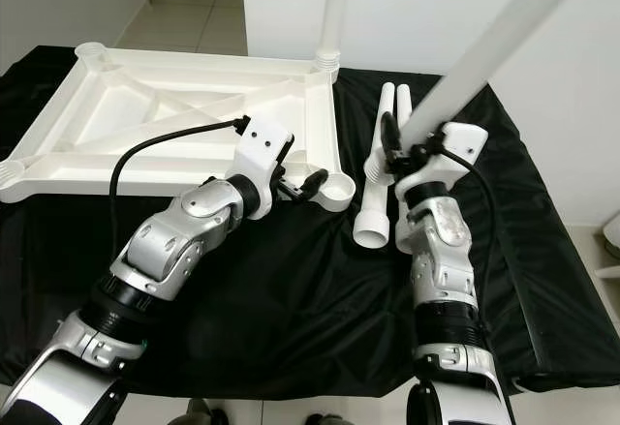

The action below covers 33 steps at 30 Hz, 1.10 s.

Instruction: Building children table

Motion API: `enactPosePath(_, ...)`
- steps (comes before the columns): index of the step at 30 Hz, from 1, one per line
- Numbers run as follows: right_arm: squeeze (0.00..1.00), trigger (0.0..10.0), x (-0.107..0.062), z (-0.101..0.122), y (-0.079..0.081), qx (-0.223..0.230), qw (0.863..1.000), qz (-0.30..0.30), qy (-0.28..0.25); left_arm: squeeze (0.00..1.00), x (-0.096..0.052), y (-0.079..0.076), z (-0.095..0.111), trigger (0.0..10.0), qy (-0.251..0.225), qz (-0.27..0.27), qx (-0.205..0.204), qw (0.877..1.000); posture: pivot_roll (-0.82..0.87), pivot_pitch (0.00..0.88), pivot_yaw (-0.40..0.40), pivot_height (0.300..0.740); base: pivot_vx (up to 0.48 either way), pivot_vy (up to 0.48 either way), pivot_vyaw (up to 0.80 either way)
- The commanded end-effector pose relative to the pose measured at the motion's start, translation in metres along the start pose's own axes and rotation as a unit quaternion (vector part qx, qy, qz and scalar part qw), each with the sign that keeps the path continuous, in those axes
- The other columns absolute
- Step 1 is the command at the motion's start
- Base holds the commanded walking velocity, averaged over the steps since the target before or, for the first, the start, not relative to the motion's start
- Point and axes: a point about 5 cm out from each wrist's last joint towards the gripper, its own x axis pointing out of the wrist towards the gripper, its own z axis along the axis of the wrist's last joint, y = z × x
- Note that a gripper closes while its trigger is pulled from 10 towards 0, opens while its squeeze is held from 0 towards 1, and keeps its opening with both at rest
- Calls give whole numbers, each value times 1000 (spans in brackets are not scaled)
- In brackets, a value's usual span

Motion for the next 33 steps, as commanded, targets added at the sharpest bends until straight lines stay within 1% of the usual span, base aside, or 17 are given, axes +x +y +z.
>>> enactPosePath(1,0,10000,-5,6,-5,-5,1000,-10,-1,0,4,0,-7,10000,13,-18,22,1000,-44,146,22,740,0,0,0)
enactPosePath(3,0,10000,-8,11,-7,-8,1000,-15,-5,0,6,2,-12,10000,25,-17,39,999,-53,148,26,740,0,0,0)
enactPosePath(4,0,10000,-8,11,-7,-8,1000,-15,-5,0,6,2,-12,10000,25,-17,39,999,-53,148,26,740,0,0,0)
enactPosePath(5,0,10000,-10,16,-6,-8,1000,-17,-10,0,8,4,-17,10000,34,-15,52,998,-64,151,31,740,0,0,0)
enactPosePath(6,0,10000,-11,19,-5,-9,1000,-16,-13,0,8,5,-19,10000,37,-15,56,998,-64,151,31,740,0,0,0)
enactPosePath(10,0,10000,-11,23,-4,-11,1000,-13,-17,0,9,5,-23,10000,45,-21,60,997,-72,154,36,740,0,0,0)
enactPosePath(11,0,10000,-11,30,-3,-18,1000,-7,-21,0,11,6,-28,10000,50,-26,67,996,-77,161,36,740,0,0,0)
enactPosePath(16,0,10000,-12,41,-2,-23,999,1,-27,0,12,10,-32,10000,56,-29,77,995,-86,170,41,740,0,0,0)
enactPosePath(22,0,10000,-12,47,-2,-27,999,2,-30,0,12,14,-35,10000,59,-30,85,994,-87,183,44,740,0,0,0)
enactPosePath(27,0,10000,-16,54,-1,-34,999,8,-24,0,9,18,-41,10000,77,-57,101,990,-87,221,54,740,0,0,0)
enactPosePath(32,0,10000,-17,54,-2,-37,999,6,-20,0,8,18,-42,10000,81,-68,112,988,-88,223,55,740,0,0,0)
enactPosePath(33,0,10000,-20,55,-4,-41,999,5,-14,0,5,14,-39,10000,66,-95,116,987,-92,226,62,740,0,0,0)
